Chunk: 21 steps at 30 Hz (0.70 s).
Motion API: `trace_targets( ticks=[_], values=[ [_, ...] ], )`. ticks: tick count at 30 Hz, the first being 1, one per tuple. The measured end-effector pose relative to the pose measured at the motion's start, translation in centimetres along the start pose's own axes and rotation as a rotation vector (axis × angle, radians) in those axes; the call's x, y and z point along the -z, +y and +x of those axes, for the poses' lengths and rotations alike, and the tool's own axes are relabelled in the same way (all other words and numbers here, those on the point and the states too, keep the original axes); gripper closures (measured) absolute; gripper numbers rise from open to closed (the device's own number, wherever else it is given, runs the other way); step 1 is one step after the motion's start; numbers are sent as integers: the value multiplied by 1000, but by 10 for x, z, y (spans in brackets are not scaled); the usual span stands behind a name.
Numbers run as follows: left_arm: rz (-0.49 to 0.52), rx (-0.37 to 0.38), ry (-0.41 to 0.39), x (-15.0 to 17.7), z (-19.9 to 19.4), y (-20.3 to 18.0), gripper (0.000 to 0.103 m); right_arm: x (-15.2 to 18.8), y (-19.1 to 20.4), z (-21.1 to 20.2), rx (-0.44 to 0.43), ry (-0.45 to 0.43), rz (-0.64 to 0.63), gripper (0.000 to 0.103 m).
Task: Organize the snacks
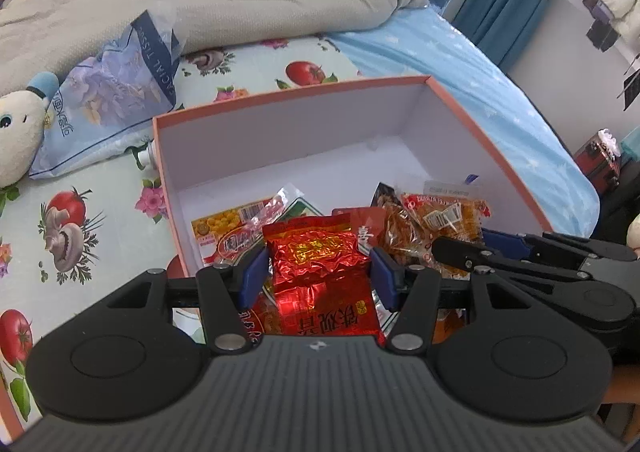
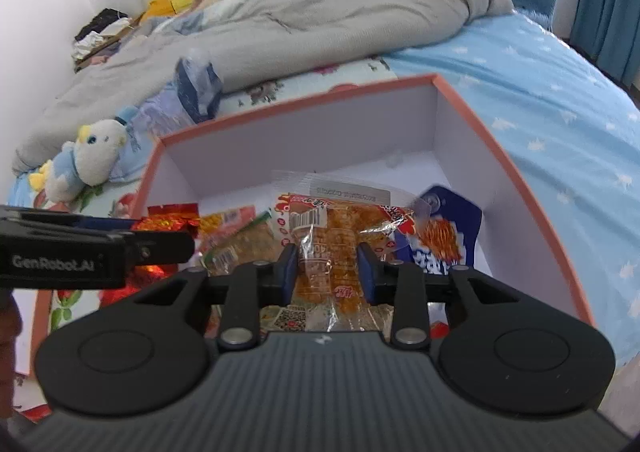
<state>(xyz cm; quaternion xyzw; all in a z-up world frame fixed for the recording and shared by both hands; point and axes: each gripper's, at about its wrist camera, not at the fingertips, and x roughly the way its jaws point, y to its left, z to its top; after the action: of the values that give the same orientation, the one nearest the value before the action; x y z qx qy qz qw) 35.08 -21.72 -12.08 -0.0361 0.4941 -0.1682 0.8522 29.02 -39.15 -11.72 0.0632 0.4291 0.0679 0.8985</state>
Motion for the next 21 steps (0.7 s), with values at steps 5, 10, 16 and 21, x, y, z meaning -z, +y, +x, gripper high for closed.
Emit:
trace_targets(
  ticks=[5, 10, 16, 21],
  values=[
    [8, 3, 10, -1, -5, 3, 41, 2, 2, 3, -2, 20, 3, 53],
    [24, -9, -19, 0, -25, 3, 31, 4, 5, -7, 2, 11, 3, 41],
    [23, -1, -109, -1, -69, 5, 31, -1, 15, -41, 12, -59, -3, 41],
    [43, 0, -206, 1, -119, 0, 30, -8, 24, -85, 19, -161, -6, 41]
  ],
)
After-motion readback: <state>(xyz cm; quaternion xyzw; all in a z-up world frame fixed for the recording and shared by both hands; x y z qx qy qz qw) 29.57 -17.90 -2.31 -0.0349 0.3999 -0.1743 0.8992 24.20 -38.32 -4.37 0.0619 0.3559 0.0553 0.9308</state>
